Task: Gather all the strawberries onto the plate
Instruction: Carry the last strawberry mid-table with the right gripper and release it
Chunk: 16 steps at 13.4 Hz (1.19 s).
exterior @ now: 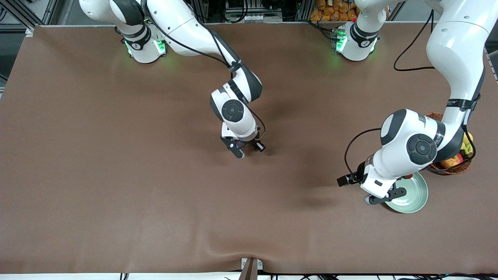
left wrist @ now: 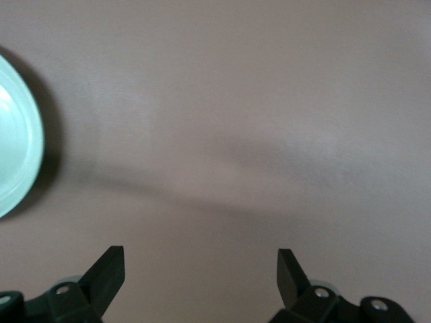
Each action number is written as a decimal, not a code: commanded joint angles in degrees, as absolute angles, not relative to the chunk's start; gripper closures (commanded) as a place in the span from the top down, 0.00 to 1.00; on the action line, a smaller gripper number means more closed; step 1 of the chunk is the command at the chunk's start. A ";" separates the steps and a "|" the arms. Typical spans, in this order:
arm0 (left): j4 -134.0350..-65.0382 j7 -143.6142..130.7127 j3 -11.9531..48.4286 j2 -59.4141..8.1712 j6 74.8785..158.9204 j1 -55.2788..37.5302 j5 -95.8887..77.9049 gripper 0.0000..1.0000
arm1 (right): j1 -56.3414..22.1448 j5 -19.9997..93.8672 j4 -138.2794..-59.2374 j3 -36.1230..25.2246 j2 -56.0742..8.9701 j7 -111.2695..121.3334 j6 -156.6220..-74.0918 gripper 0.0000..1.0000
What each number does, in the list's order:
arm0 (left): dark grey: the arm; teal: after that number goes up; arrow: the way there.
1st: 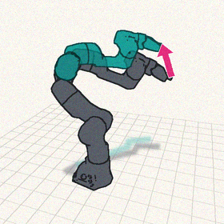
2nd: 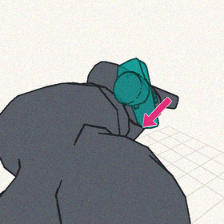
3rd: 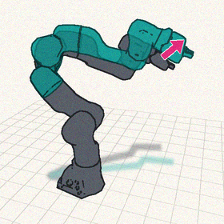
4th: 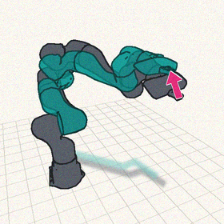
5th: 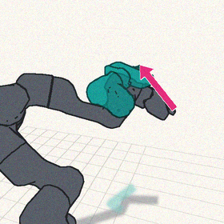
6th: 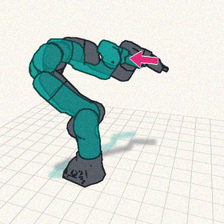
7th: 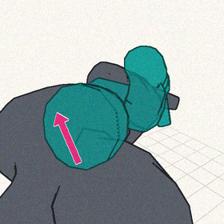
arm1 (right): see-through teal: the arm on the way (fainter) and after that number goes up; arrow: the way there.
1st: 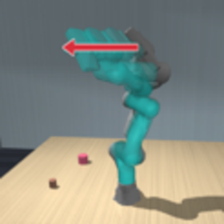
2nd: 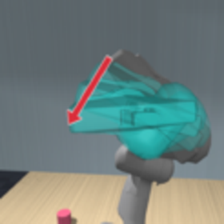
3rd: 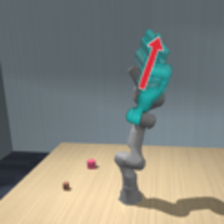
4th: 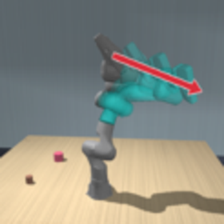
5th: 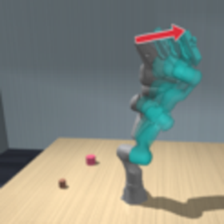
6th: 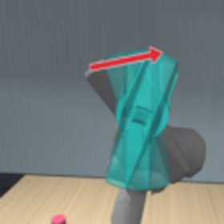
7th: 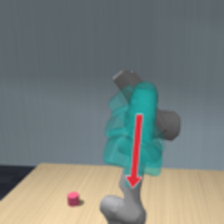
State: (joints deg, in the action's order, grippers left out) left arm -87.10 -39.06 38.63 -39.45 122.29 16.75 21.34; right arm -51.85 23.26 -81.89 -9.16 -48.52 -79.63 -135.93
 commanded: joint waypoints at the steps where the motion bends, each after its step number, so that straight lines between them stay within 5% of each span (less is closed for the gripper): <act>1: -87.36 -41.30 38.50 -39.72 124.27 14.07 22.41 1.00 | -50.29 22.59 -76.75 -10.28 -48.52 -81.03 -128.89 1.00; 7: -84.21 -50.78 31.13 -43.32 127.35 -1.99 21.97 1.00 | -40.19 22.68 -66.54 -12.22 -46.67 -74.03 -106.11 1.00; 11: -83.76 -66.23 23.22 -44.56 132.10 -16.49 21.89 1.00 | -32.97 22.68 -66.18 -12.22 -41.76 -62.17 -98.80 1.00; 16: -83.23 -84.44 22.41 -47.19 134.30 -23.46 21.62 1.00 | -25.15 22.41 -66.80 -13.44 -36.31 -45.65 -90.19 1.00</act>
State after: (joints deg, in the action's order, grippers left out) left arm -84.76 -80.10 23.05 -45.51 133.42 -22.09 21.33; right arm -27.91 23.11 -65.44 -13.71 -38.92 -51.59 -92.98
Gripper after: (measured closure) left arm 0.000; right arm 0.000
